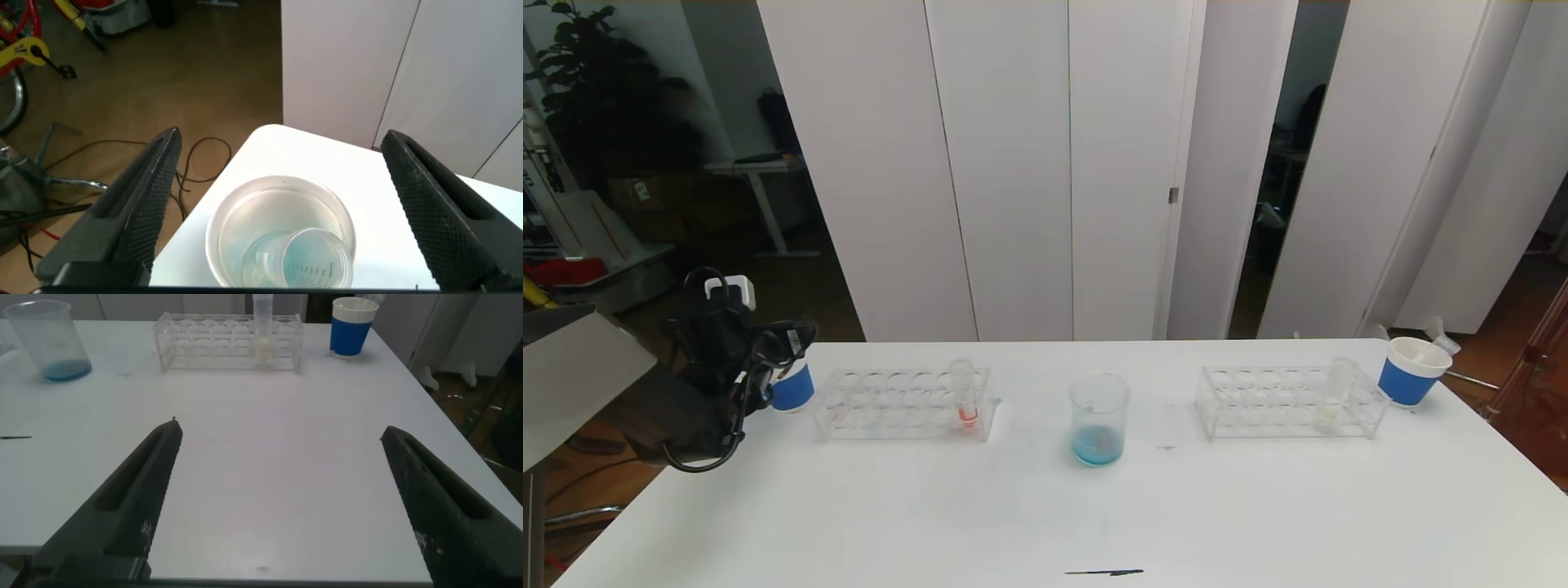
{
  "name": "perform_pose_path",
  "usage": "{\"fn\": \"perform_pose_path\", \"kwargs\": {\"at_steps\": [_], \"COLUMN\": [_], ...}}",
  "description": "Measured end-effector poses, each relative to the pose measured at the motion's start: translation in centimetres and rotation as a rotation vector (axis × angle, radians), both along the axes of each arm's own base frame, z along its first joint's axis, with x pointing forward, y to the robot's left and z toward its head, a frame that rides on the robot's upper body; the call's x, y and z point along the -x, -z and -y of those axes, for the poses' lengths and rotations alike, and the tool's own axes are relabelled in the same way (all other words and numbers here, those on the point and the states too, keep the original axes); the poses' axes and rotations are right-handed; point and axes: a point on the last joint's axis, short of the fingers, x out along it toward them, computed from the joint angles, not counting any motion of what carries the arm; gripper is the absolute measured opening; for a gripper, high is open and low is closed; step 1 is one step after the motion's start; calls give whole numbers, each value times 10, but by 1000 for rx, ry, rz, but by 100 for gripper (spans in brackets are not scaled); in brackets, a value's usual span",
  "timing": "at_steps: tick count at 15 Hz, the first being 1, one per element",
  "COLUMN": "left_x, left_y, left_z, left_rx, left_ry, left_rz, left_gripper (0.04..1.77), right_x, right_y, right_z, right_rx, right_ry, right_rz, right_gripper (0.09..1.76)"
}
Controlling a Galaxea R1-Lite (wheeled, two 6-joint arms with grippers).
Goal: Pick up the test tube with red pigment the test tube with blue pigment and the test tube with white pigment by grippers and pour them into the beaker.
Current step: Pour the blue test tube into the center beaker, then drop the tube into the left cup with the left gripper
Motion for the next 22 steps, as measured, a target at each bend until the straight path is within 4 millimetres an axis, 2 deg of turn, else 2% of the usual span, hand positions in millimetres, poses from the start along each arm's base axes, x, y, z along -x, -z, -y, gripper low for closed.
{"fn": "perform_pose_path", "kwargs": {"at_steps": [3,5,7,9,11,14,16,18,20,22], "left_x": [10,28,57,99,153,247,310,370,418,447], "left_y": [-23,-56,-96,-137,-171,-201,-207,-199,-177,-149], "left_z": [9,22,36,52,69,88,93,95,95,95], "left_rx": [-1,-5,-8,-8,-5,-3,-10,-27,-52,-67], "left_ry": [17,41,65,96,140,211,242,267,294,323], "left_rz": [3,21,39,36,8,-14,21,65,91,108], "left_gripper": [174,174,174,174,174,174,174,174,174,174], "right_x": [0,0,0,0,0,0,0,0,0,0], "right_y": [0,0,0,0,0,0,0,0,0,0], "right_z": [0,0,0,0,0,0,0,0,0,0], "right_rx": [0,0,0,0,0,0,0,0,0,0], "right_ry": [0,-1,-1,0,0,-1,-1,-1,-1,-1], "right_rz": [0,0,0,0,0,0,0,0,0,0], "right_gripper": [174,174,174,174,174,174,174,174,174,174]}}
